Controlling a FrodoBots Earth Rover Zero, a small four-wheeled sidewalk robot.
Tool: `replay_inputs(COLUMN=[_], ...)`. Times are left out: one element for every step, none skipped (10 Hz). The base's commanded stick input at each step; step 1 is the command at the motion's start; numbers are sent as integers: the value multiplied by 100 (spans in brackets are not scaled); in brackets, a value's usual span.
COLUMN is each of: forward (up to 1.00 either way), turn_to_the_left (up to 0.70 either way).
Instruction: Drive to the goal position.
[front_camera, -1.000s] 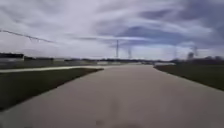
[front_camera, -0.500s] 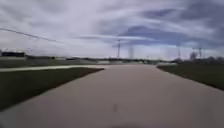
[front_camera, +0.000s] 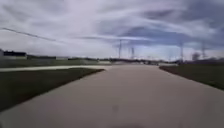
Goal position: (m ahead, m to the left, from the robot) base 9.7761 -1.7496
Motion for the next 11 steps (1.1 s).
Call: replay_inputs(forward=[100, 100, 100, 100, 100, 100, 100, 100, 100, 100, 100], turn_to_the_left=[0, -1, -3, -5, -20, -30, -32, -27, -11, 0, 0])
